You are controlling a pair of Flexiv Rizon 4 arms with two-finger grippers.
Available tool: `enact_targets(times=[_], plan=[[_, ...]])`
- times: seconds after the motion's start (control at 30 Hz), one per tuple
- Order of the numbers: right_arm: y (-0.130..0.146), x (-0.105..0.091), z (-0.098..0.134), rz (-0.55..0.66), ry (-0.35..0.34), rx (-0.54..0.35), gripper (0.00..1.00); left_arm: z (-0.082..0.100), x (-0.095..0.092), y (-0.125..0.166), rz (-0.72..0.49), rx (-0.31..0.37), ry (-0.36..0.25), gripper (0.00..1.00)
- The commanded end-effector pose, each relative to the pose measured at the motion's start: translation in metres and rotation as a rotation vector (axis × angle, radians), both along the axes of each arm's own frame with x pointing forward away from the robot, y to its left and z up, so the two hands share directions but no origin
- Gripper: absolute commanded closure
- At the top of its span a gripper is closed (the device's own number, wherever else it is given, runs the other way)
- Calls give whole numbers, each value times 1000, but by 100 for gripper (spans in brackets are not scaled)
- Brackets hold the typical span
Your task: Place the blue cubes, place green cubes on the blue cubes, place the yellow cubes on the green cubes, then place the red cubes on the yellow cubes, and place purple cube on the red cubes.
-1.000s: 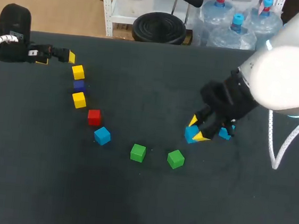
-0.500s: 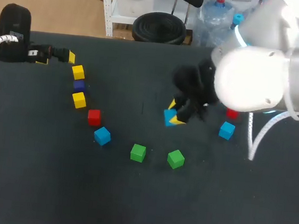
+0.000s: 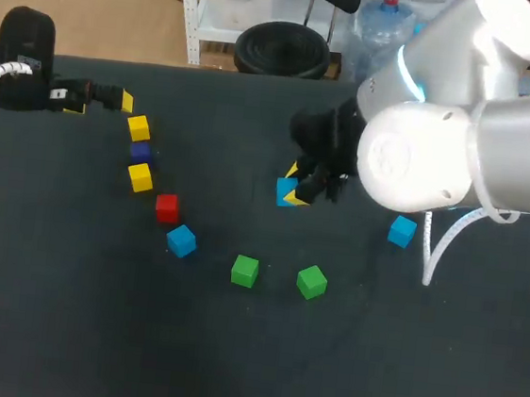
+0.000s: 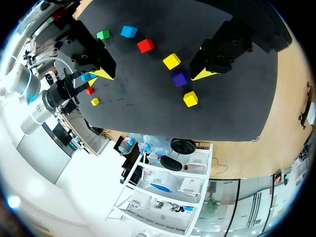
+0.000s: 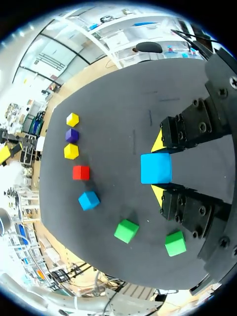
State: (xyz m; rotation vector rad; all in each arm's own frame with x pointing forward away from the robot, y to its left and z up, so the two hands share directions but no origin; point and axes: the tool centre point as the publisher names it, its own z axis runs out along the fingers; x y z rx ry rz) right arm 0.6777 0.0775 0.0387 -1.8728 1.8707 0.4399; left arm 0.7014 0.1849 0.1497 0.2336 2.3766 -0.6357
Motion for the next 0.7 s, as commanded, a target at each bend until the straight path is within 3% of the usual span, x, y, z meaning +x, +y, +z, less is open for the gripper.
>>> enact_targets(times=[0.03,0.7], plan=[[3,4,-9,-22,0,-1,100,0,0,0,1,1,1,0],[4,22,-34,-61,28,-7,100,0,0,0,1,1,1,0]])
